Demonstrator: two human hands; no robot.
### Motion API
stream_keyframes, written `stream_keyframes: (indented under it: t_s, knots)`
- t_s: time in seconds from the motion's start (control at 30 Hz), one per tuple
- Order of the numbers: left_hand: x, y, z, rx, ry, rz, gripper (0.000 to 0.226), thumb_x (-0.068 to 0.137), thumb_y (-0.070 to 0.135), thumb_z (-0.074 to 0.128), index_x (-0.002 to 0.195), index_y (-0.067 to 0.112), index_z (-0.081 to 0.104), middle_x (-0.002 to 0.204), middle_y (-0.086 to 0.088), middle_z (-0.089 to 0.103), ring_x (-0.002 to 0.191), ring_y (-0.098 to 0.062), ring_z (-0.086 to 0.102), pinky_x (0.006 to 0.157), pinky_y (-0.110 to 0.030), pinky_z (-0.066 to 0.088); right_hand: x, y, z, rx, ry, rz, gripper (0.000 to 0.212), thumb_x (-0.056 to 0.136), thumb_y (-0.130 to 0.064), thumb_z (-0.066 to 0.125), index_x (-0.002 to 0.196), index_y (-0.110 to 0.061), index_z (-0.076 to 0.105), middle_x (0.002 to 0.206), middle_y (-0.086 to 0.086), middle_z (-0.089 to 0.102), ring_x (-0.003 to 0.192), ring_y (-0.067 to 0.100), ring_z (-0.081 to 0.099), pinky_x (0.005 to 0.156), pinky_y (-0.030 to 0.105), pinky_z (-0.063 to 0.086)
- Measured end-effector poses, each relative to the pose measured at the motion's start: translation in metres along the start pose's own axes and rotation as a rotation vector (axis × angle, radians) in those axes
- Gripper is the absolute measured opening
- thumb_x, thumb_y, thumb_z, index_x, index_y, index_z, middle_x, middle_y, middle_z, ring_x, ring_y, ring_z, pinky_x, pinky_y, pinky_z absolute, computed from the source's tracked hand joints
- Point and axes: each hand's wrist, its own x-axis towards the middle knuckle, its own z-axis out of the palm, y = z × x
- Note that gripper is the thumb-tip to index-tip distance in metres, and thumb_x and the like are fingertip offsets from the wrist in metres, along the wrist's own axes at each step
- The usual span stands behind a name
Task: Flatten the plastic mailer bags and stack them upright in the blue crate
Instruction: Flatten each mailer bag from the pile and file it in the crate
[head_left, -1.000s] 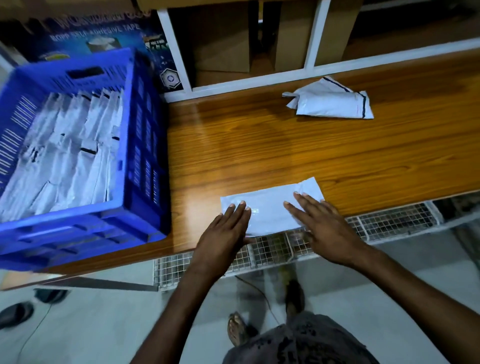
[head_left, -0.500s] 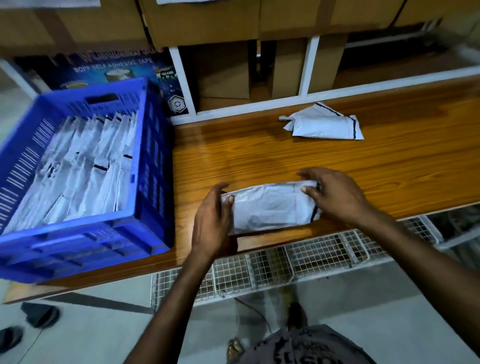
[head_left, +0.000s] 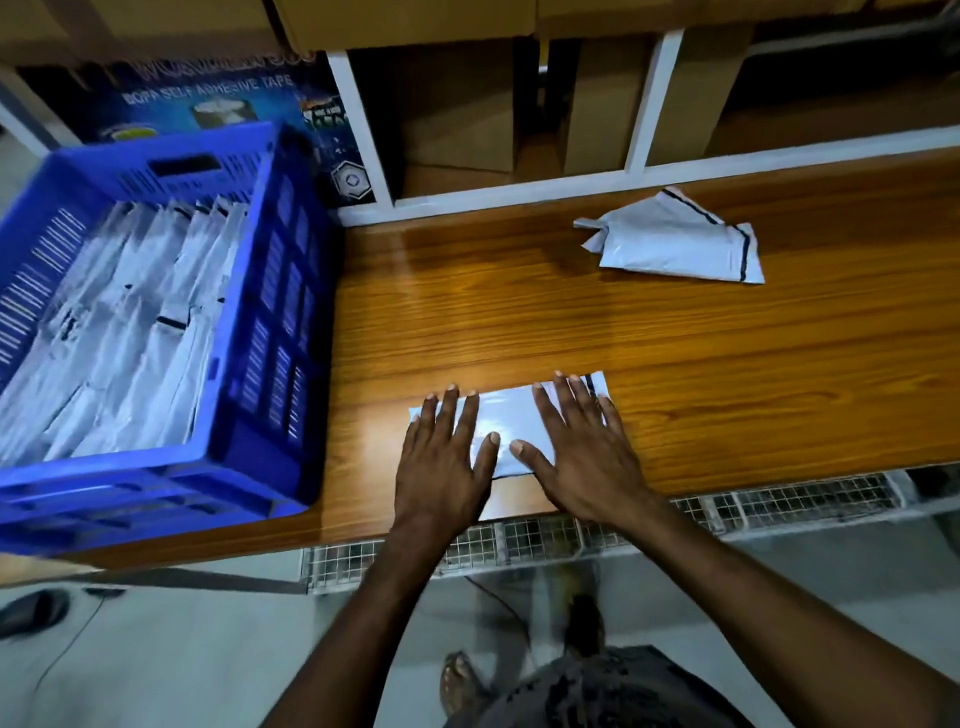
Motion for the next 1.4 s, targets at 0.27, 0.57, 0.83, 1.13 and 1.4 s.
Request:
stream_keyframes:
  t_s: [0.27, 0.57, 0.83, 1.13, 1.4]
  knots:
    - [-0.012, -0.019, -0.012, 0.042, -0.052, -0.035, 0.079, 0.099, 0.076, 0.015, 0.165, 0.032, 0.009, 0.172, 0.009, -0.002, 0.159, -0.013, -0.003, 0.126, -0.036, 0.004, -0.007, 0.021, -0.014, -0.023, -0.105, 0.011, 0.079, 0.097, -0.074, 0.0, 0.159, -0.029, -0.018, 0.165, -0.003, -0.026, 0.151, 0.013, -0.027, 0.124, 0.042, -0.013]
    - [-0.048, -0.064, -0.031, -0.023, -0.002, 0.001, 0.064, 0.107, 0.054, 0.012, 0.165, 0.026, 0.011, 0.172, 0.006, 0.003, 0.158, -0.013, 0.004, 0.127, -0.036, 0.008, -0.021, 0.009, -0.028, -0.082, -0.1, -0.077, 0.089, 0.093, -0.079, 0.003, 0.16, -0.024, -0.016, 0.166, 0.003, -0.026, 0.151, 0.018, -0.029, 0.123, 0.05, -0.013]
    - [-0.066, -0.072, -0.033, -0.137, 0.092, 0.041, 0.053, 0.108, 0.033, 0.034, 0.153, 0.008, 0.046, 0.159, -0.01, 0.043, 0.149, -0.028, 0.037, 0.122, -0.043, 0.03, -0.049, -0.033, -0.006, -0.164, -0.124, -0.181, 0.095, 0.088, -0.085, 0.031, 0.159, -0.039, -0.013, 0.169, 0.004, -0.013, 0.156, 0.025, -0.013, 0.125, 0.053, 0.004]
    - [-0.103, -0.053, -0.09, -0.318, 0.341, 0.058, 0.031, 0.103, 0.021, 0.052, 0.132, 0.023, 0.064, 0.126, 0.003, 0.067, 0.107, -0.015, 0.063, 0.082, -0.03, 0.046, -0.111, -0.049, -0.026, -0.111, 0.253, -0.165, 0.059, 0.081, -0.007, 0.069, 0.139, -0.014, 0.059, 0.141, 0.011, 0.061, 0.132, 0.029, 0.056, 0.107, 0.045, 0.046]
    - [-0.129, -0.046, -0.168, -0.39, 0.708, 0.02, 0.023, 0.099, 0.017, 0.055, 0.114, 0.018, 0.072, 0.109, 0.006, 0.073, 0.091, -0.018, 0.07, 0.076, -0.041, 0.056, -0.114, -0.098, -0.087, -0.028, 0.75, -0.287, 0.05, 0.09, 0.007, 0.042, 0.133, -0.005, 0.063, 0.126, 0.014, 0.069, 0.115, 0.029, 0.066, 0.101, 0.037, 0.045]
